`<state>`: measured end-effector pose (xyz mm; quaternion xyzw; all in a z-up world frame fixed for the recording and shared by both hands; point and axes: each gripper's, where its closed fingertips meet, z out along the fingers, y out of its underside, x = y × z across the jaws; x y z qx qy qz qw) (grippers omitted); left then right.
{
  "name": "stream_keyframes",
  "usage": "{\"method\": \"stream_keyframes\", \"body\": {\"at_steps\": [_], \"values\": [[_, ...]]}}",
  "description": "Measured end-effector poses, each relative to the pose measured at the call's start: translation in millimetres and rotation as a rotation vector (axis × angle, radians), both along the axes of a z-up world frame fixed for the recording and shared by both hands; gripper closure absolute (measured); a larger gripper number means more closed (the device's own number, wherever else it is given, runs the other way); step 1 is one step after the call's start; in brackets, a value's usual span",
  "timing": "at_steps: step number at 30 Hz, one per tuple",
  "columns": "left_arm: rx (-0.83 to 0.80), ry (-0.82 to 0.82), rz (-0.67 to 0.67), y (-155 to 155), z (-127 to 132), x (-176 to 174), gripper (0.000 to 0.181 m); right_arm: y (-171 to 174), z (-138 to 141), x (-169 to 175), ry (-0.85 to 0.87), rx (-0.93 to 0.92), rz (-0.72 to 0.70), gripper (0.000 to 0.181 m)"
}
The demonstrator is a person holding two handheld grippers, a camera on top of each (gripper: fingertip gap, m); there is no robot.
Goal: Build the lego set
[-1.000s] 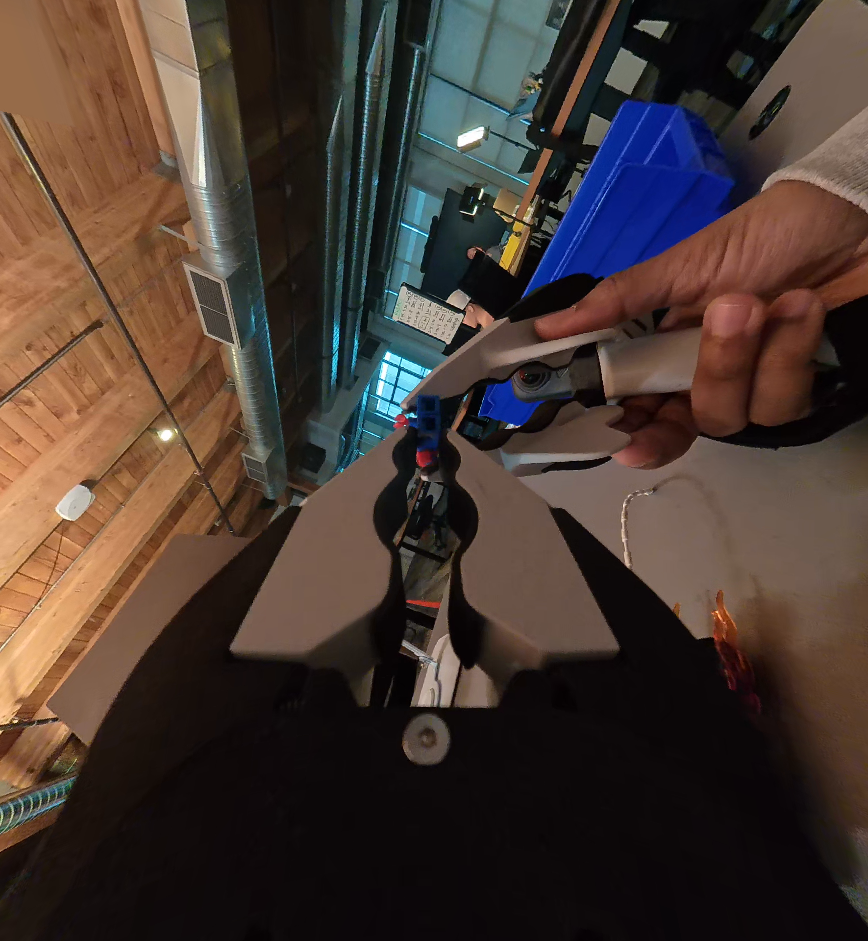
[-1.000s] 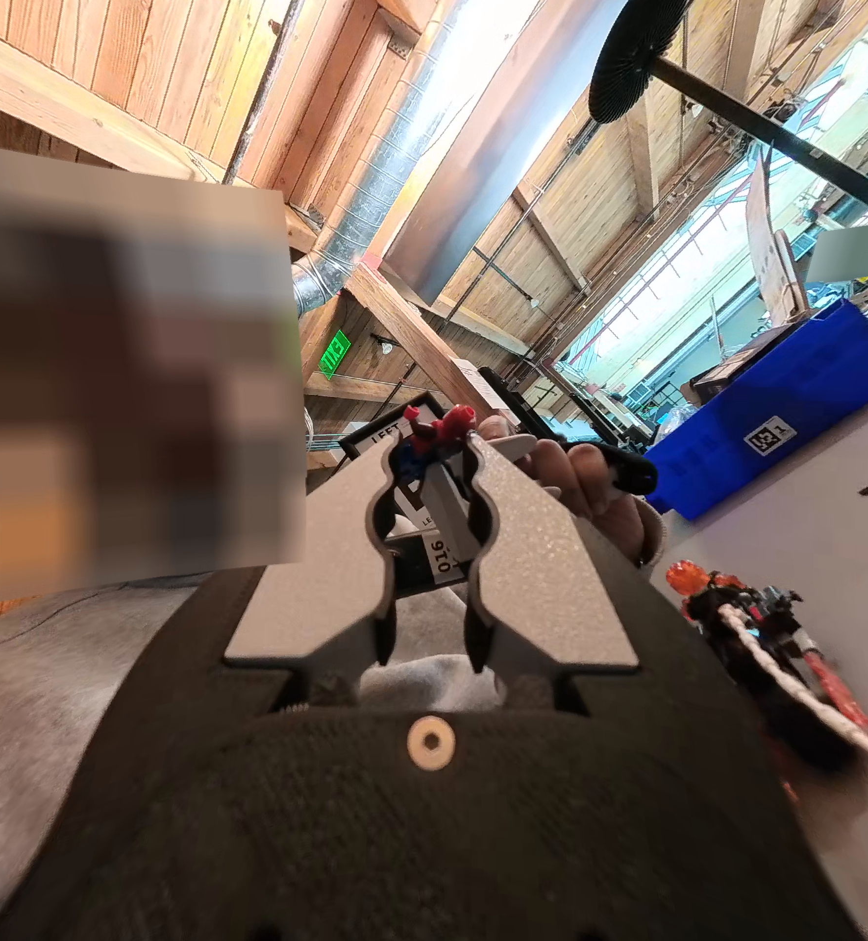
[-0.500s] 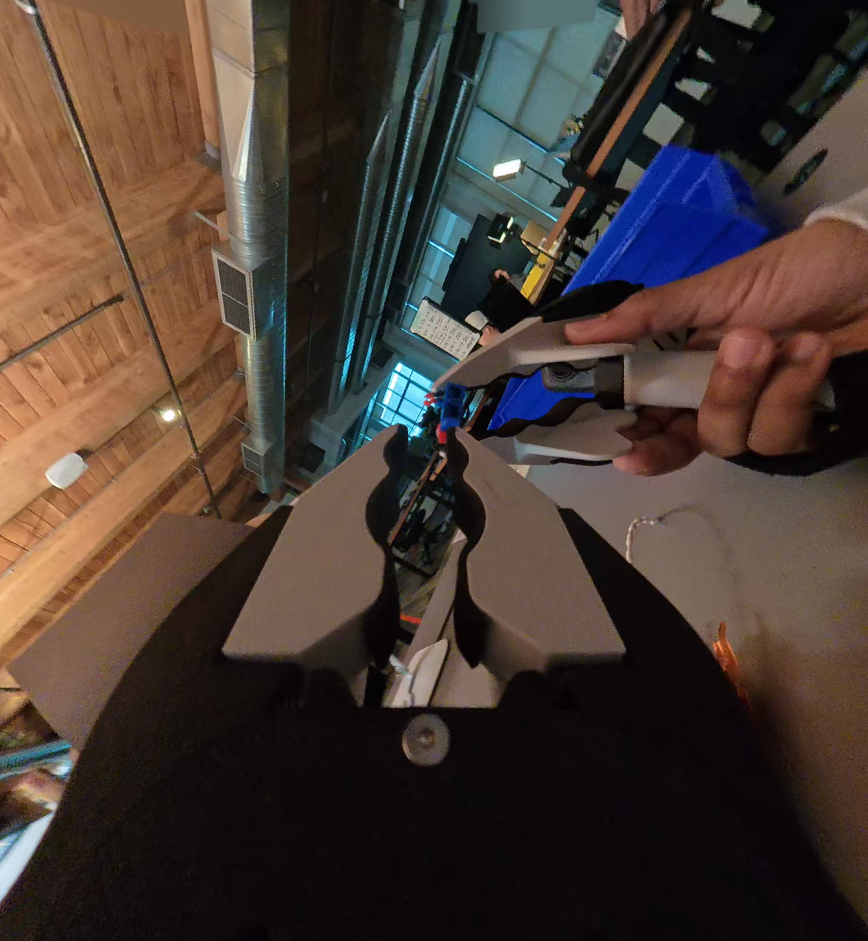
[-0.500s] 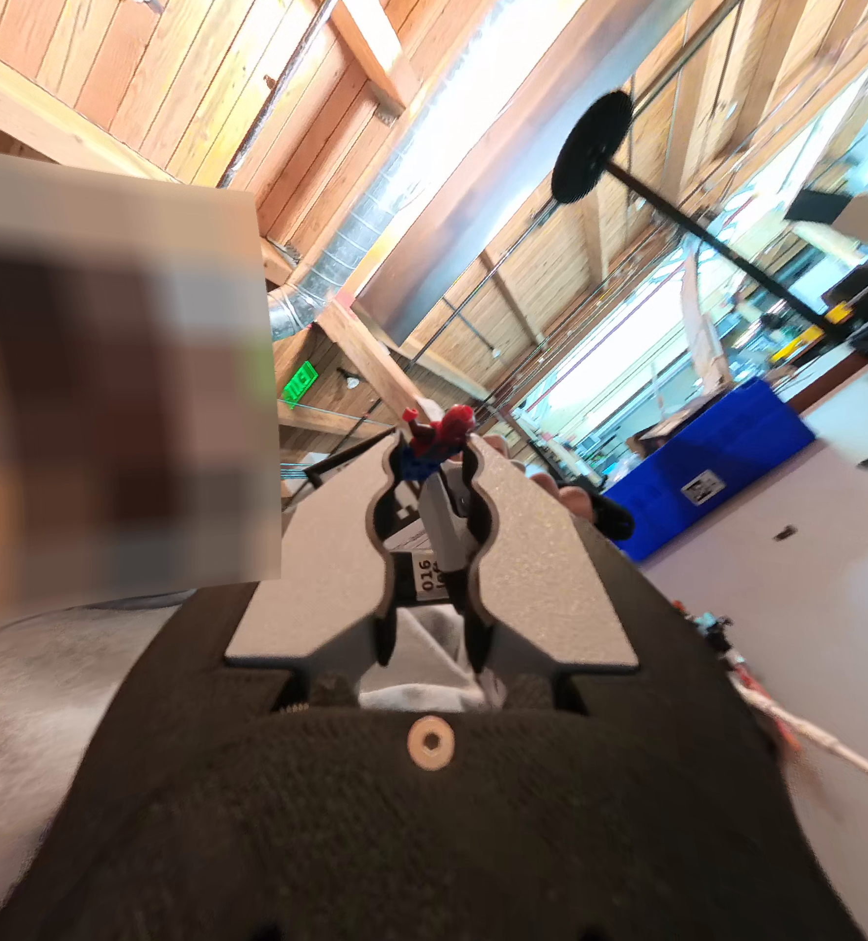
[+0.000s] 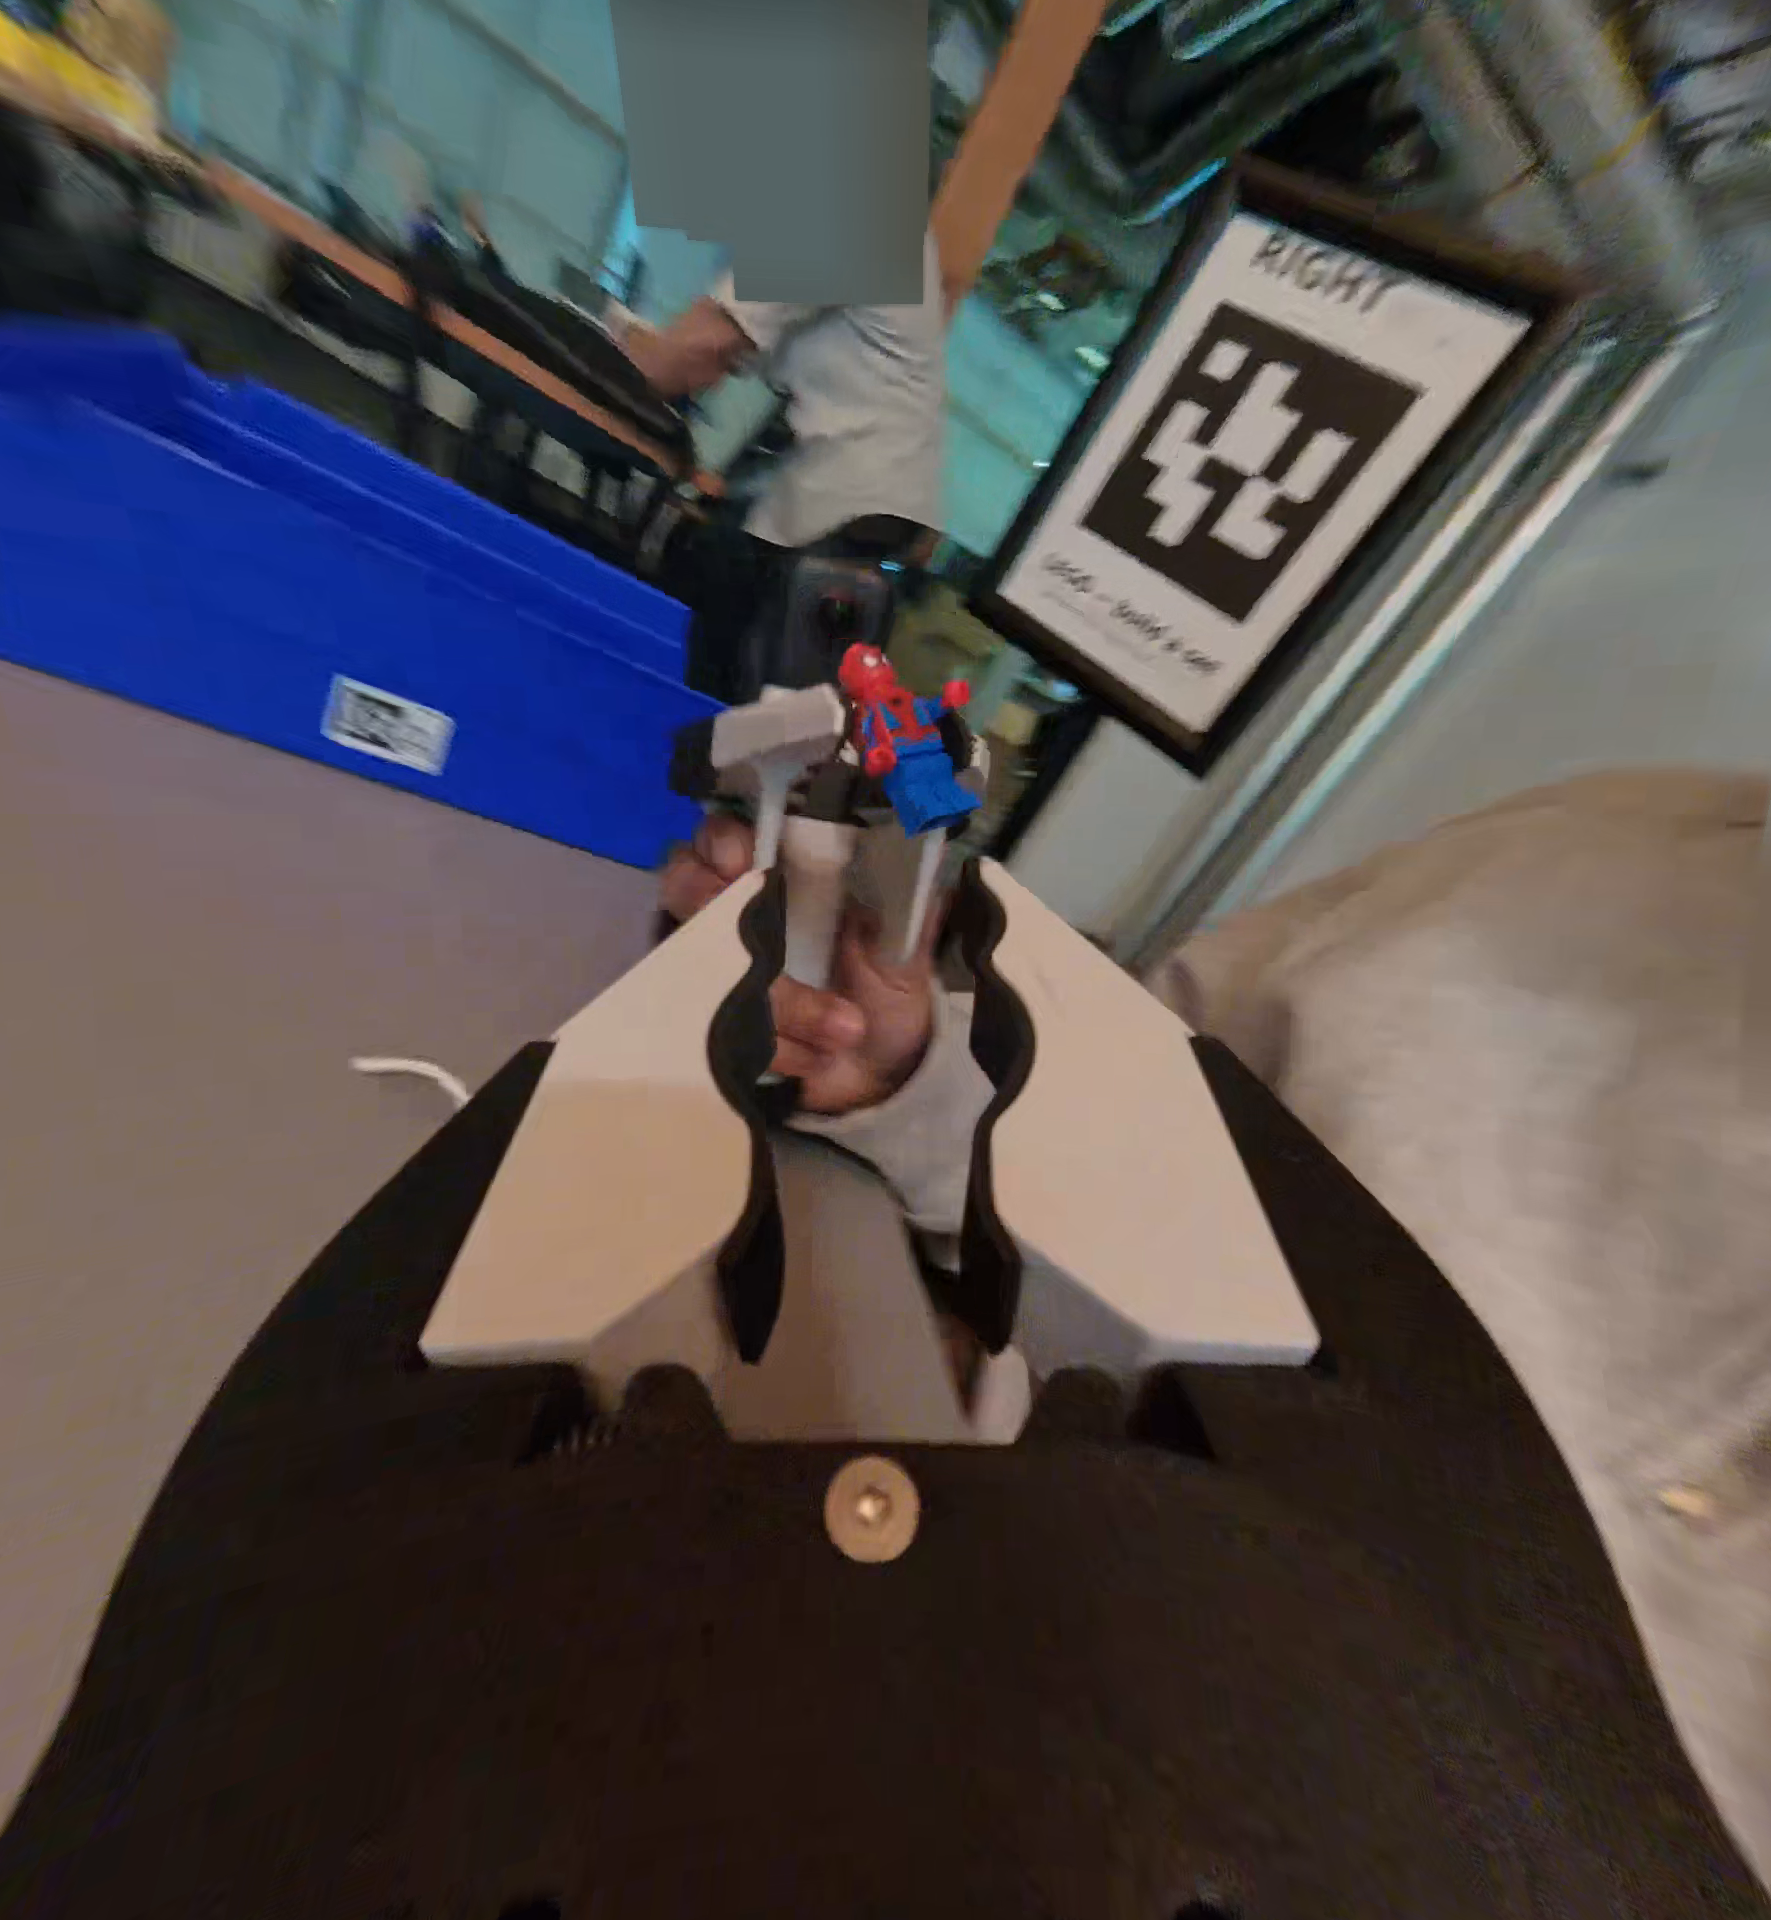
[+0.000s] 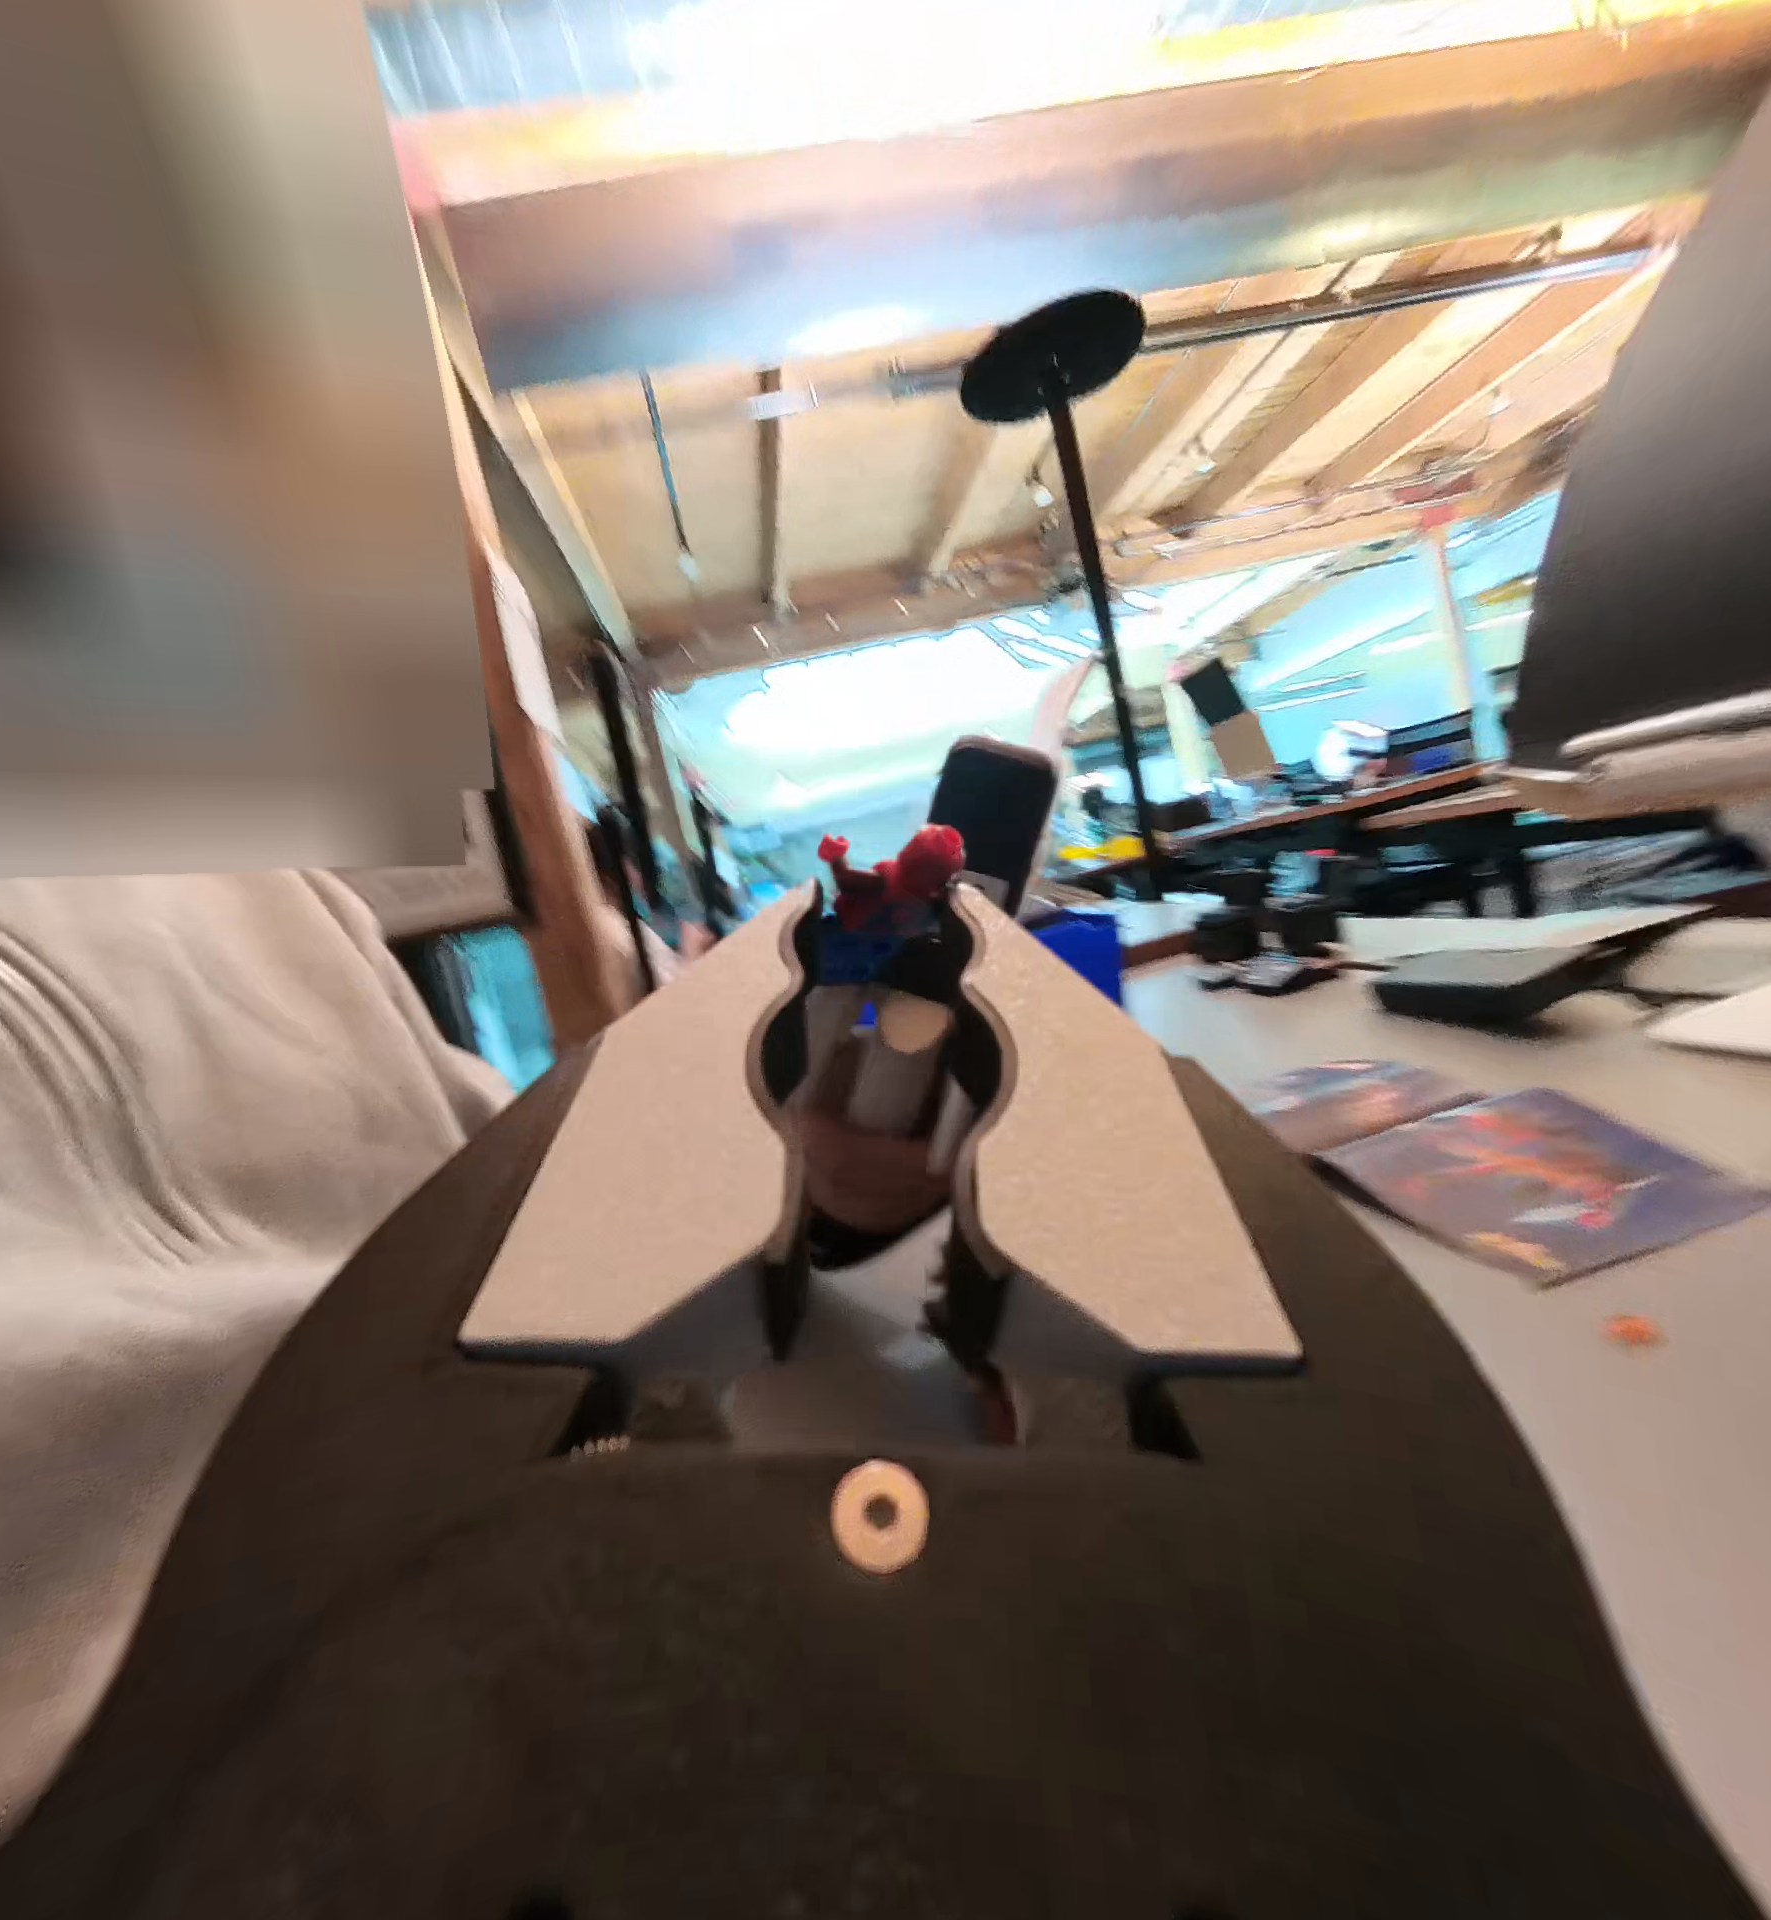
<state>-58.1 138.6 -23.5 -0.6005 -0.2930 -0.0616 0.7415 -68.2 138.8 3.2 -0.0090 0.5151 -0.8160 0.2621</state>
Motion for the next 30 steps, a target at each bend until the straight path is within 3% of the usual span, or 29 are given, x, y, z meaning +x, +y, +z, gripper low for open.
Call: {"method": "stream_keyframes", "body": {"at_steps": [3, 7, 14, 18, 21, 23, 25, 28, 30], "values": [[0.088, -0.097, -0.137, 9, 0, 11, 0.147, -5, -5, 11, 0.141, 0.028, -0.063, 0.162], [0.17, -0.125, -0.217, 12, 7, 19, 0.156, -14, -14, 22, 0.232, 0.078, -0.084, 0.161], [0.218, -0.141, -0.208, 3, 8, 14, 0.16, -6, -6, 17, 0.194, 0.032, -0.091, 0.162], [0.12, -0.117, -0.144, -17, 8, 7, 0.147, 0, -2, 10, 0.159, 0.013, -0.11, 0.162], [-0.157, -0.184, 0.152, -74, -18, -27, 0.13, 1, -2, 8, 0.141, 0.016, -0.117, 0.162], [-0.383, -0.22, 0.542, -149, -42, -54, 0.093, -1, -3, 6, 0.126, 0.021, -0.112, 0.162], [-0.576, -0.282, 0.848, -220, -60, -58, 0.088, -2, -3, 3, 0.114, 0.026, -0.11, 0.162], [-0.853, -0.456, 1.035, -278, -99, -46, 0.062, -4, -4, -1, 0.097, 0.027, -0.117, 0.163], [-0.903, -0.5, 1.046, -285, -115, -45, 0.062, -4, -5, -3, 0.088, 0.029, -0.12, 0.163]]}}
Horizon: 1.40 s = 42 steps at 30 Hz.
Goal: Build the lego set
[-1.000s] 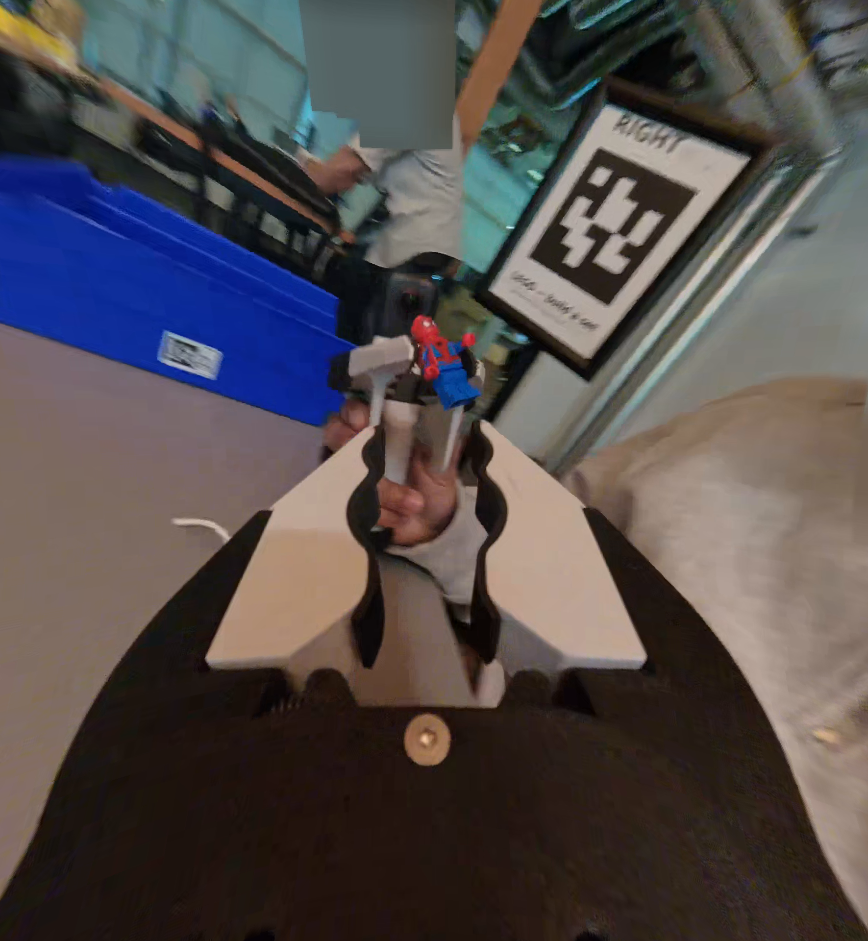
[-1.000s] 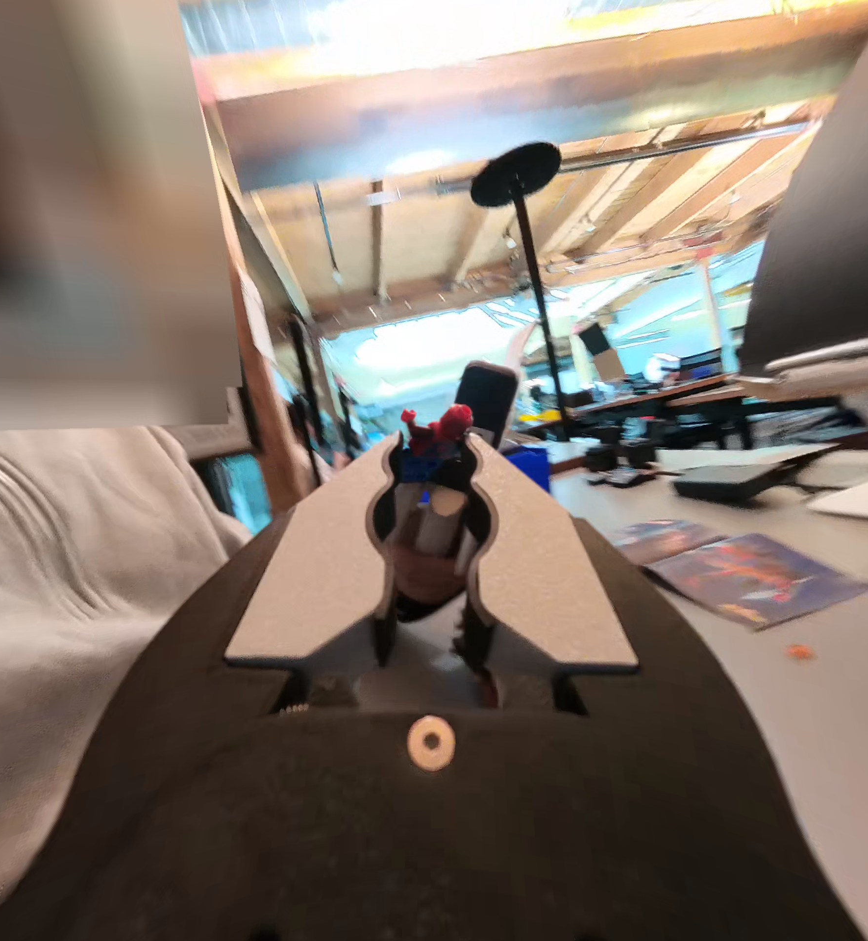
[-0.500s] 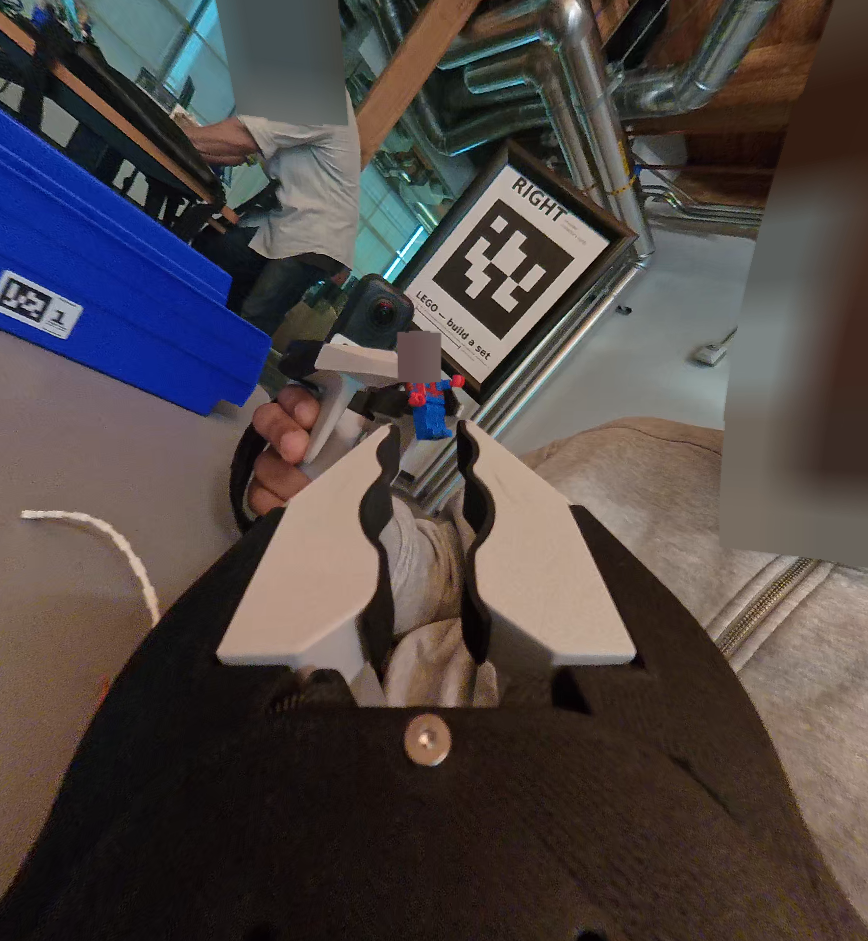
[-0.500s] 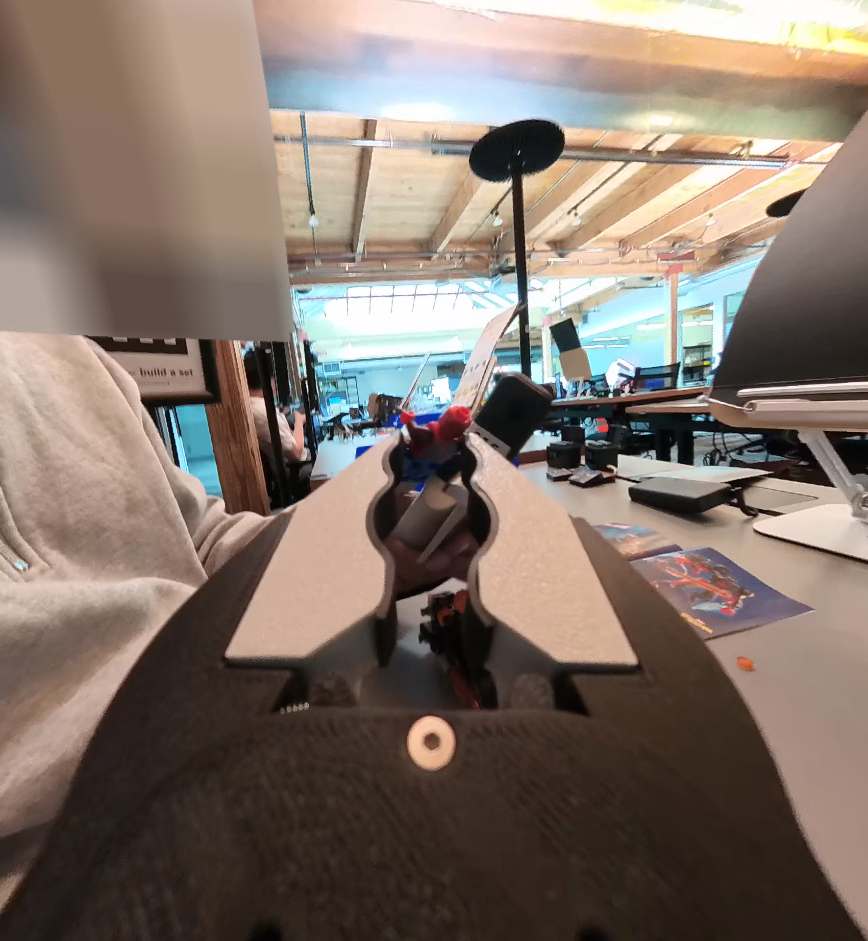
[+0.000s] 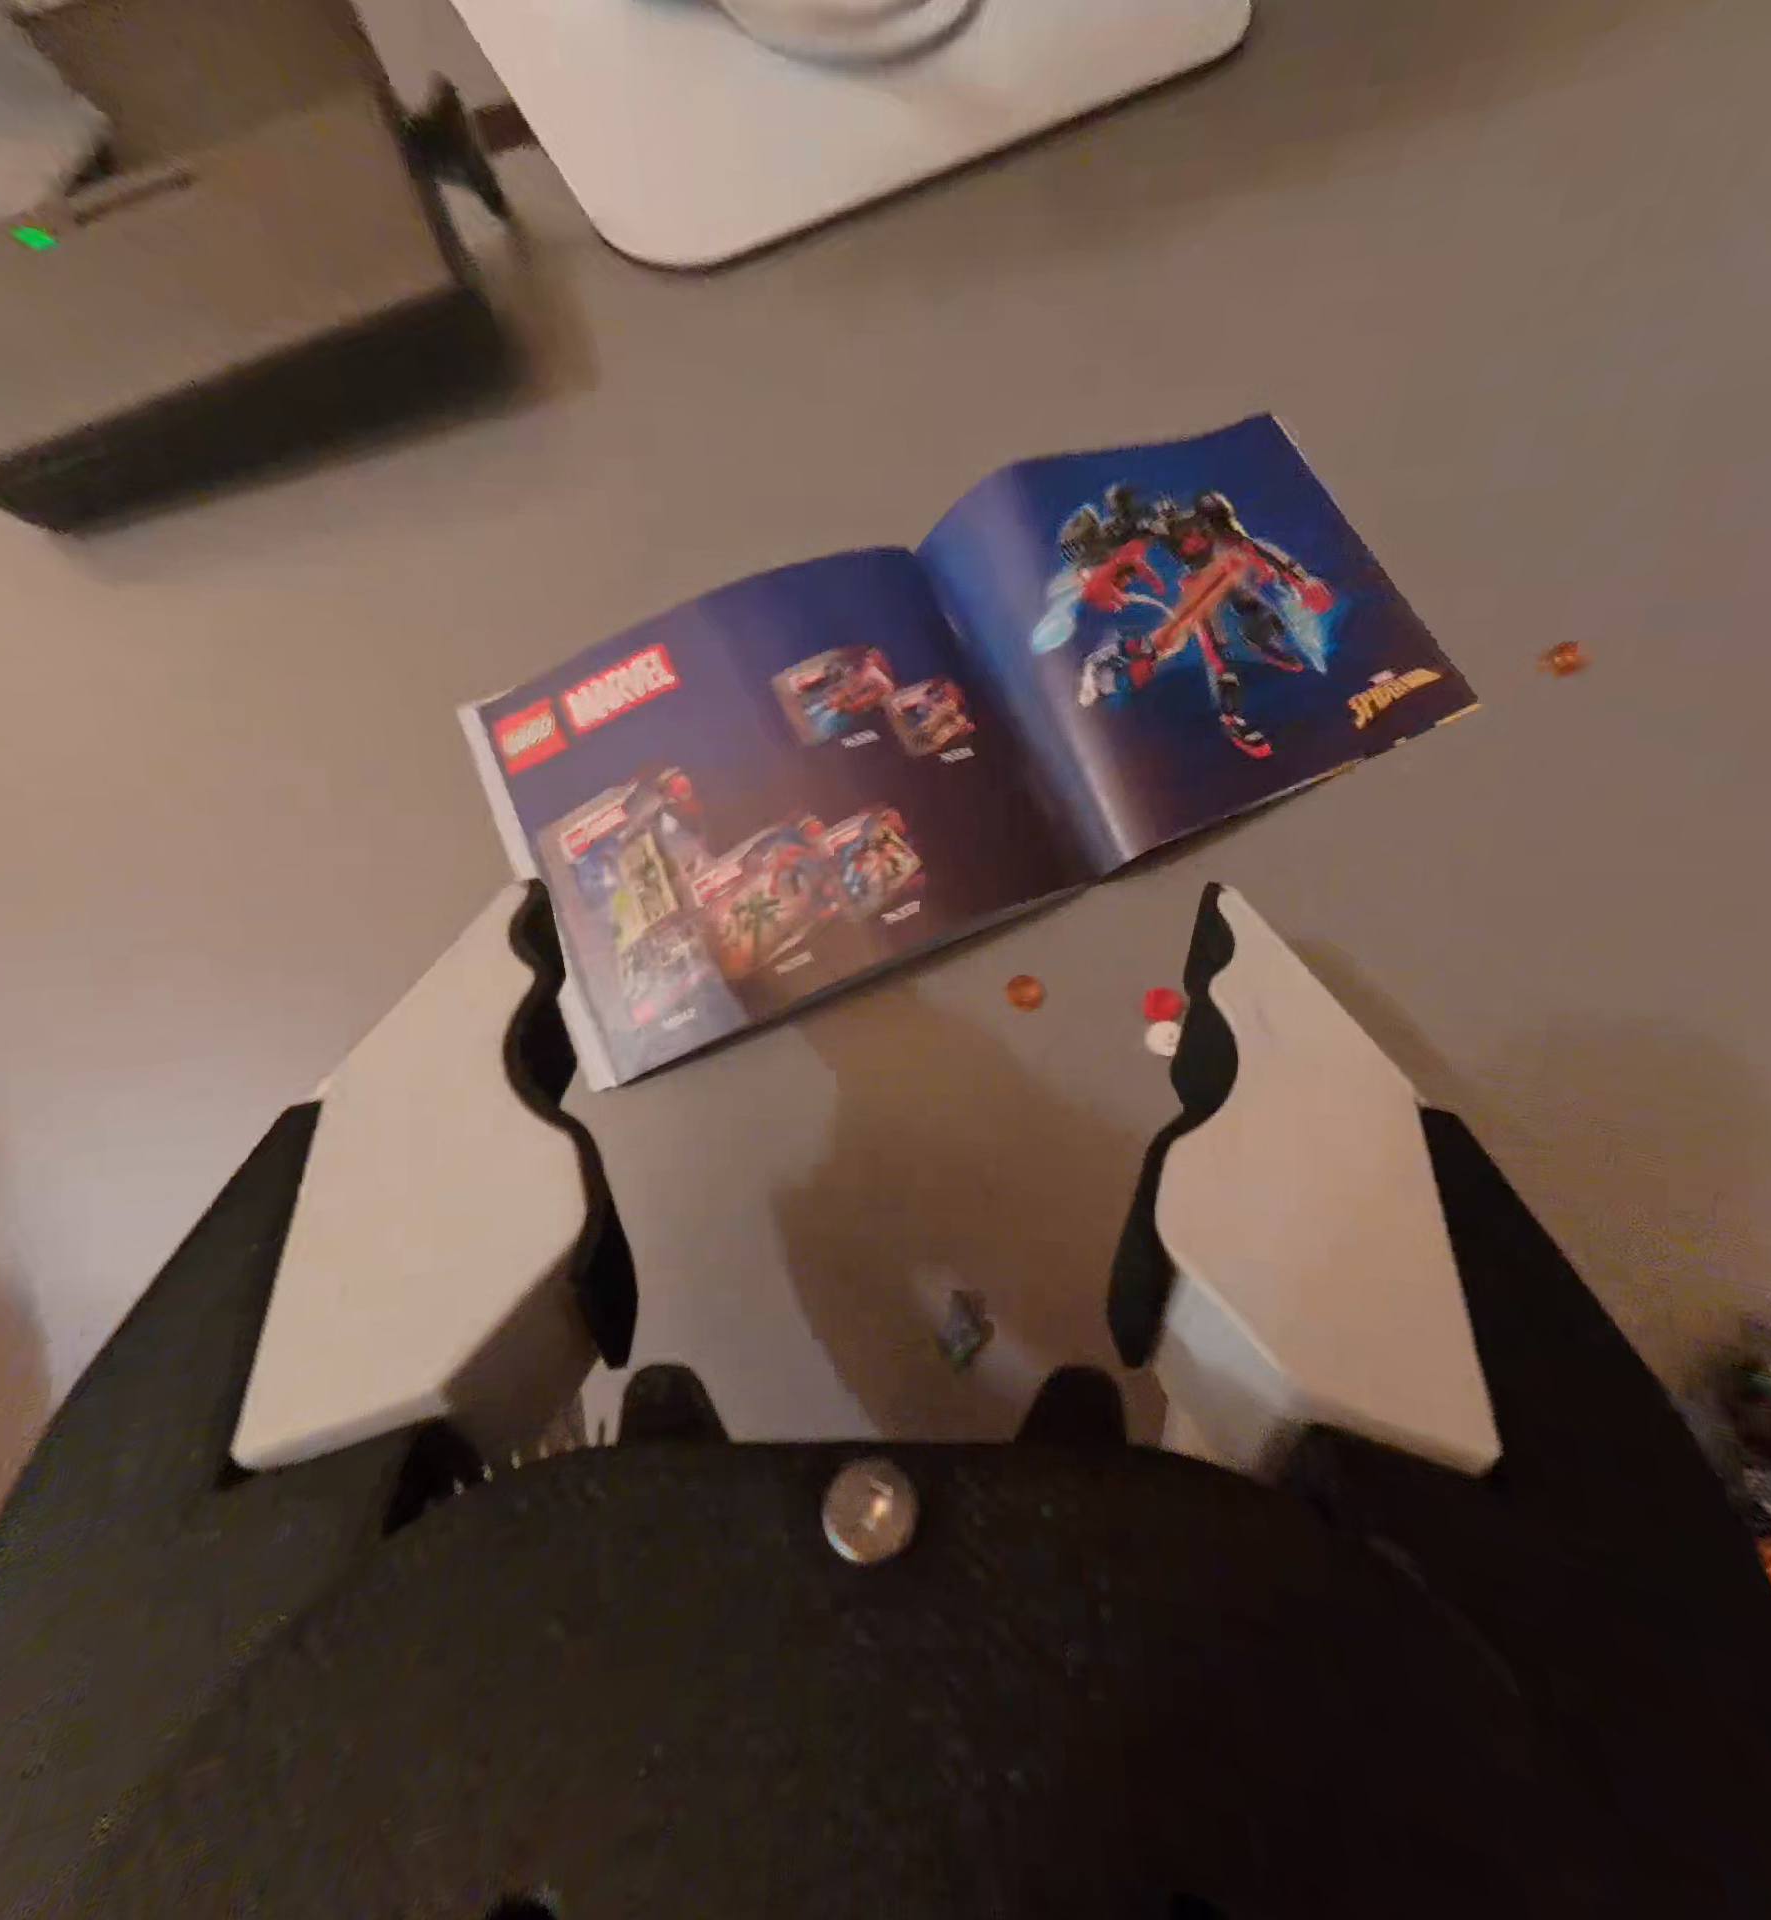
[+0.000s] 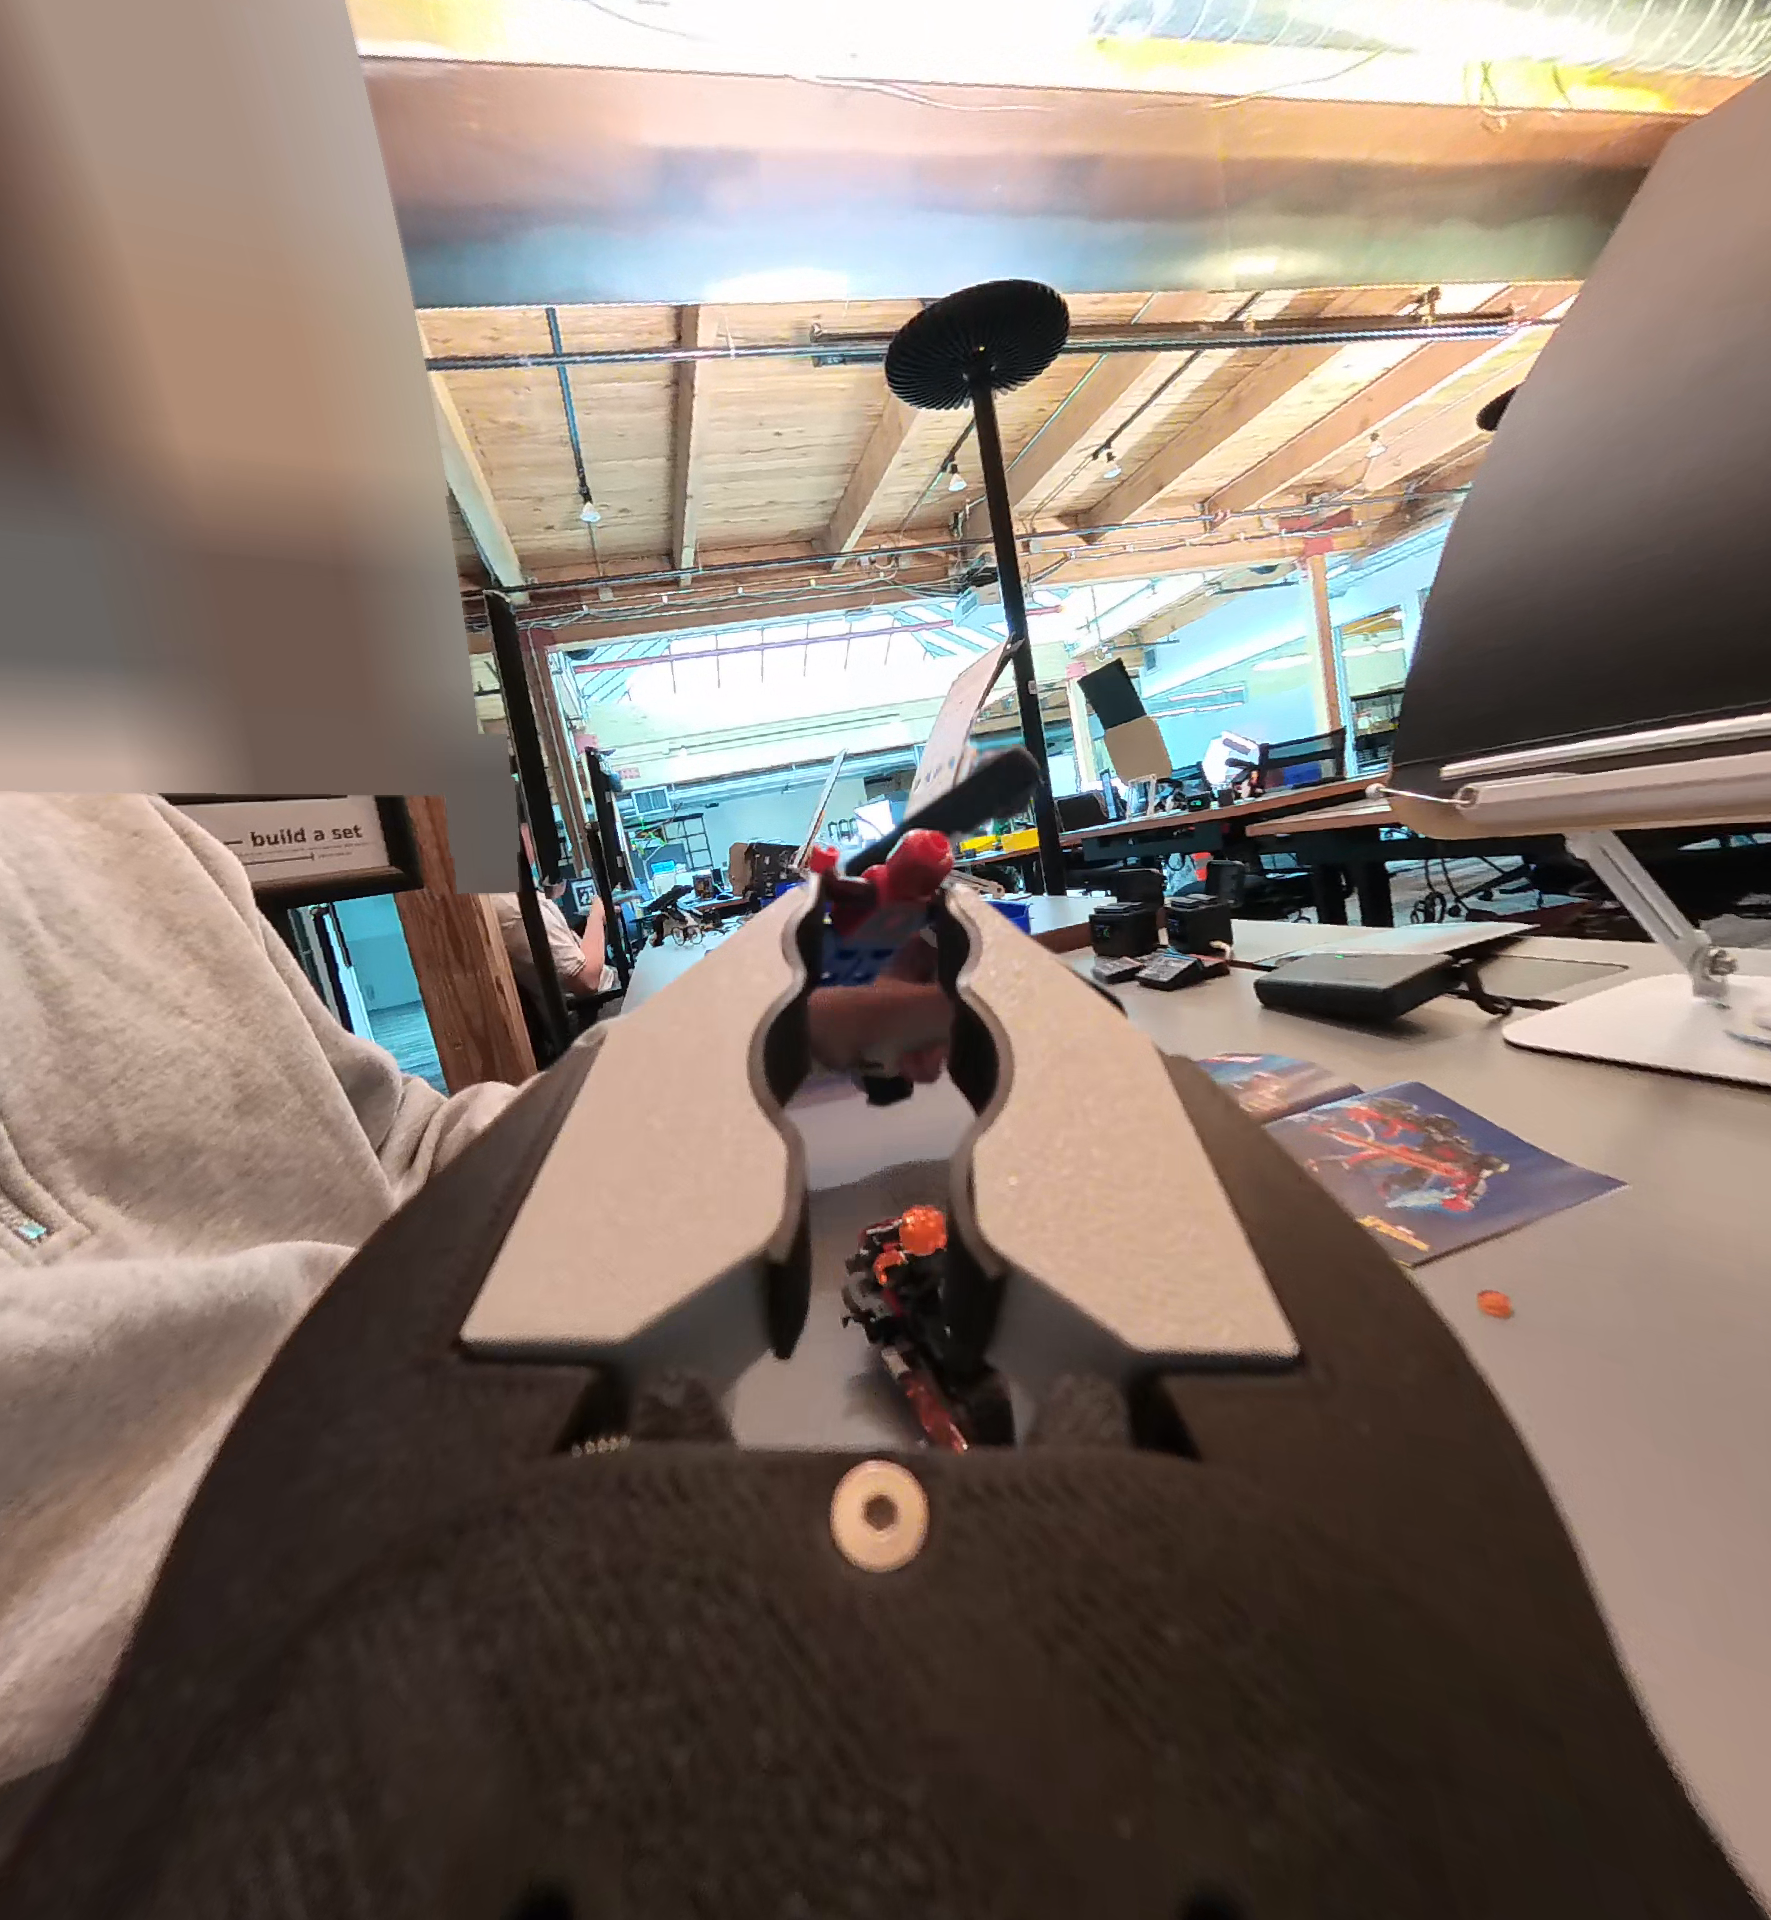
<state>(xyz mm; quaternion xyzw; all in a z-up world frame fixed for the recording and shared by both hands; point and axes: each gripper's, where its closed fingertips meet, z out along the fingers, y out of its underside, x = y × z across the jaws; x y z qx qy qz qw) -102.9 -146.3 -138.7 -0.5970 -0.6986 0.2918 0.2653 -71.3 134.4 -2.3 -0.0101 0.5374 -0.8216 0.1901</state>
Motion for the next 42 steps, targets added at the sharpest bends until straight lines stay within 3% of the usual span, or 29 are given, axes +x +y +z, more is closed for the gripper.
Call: {"method": "stream_keyframes", "body": {"at_steps": [5, 11, 13, 17, 21, 23, 29, 37, 42], "values": [[0.253, -0.013, -0.138, 47, -20, -11, 0.062, 1, 0, -2, -0.01, 0.002, -0.001, 0.163], [0.271, 0.045, -0.197, 65, -15, -20, 0.062, 3, 0, -4, -0.029, -0.005, 0.004, 0.163], [0.227, 0.056, -0.165, 57, -13, -21, 0.061, 3, 1, -5, -0.033, -0.007, 0.004, 0.163], [-0.016, 0.026, 0.043, 3, -12, -12, 0.058, 4, 1, -6, -0.04, -0.011, 0.003, 0.163], [0.043, -0.08, 0.063, 6, -40, -8, 0.057, 4, 1, -7, -0.055, -0.013, 0.009, 0.163], [-0.005, -0.101, 0.062, 8, -42, -9, 0.057, 5, 1, -9, -0.063, -0.017, 0.008, 0.163], [0.191, -0.007, -0.026, 45, -27, -20, 0.075, 7, 2, -12, -0.091, -0.03, 0.017, 0.163], [0.161, 0.031, -0.075, 50, -27, -36, 0.093, 6, 1, -14, -0.099, -0.024, 0.01, 0.163], [0.069, 0.007, -0.114, 49, -29, -45, 0.117, 7, 1, -15, -0.107, -0.028, 0.011, 0.163]]}}
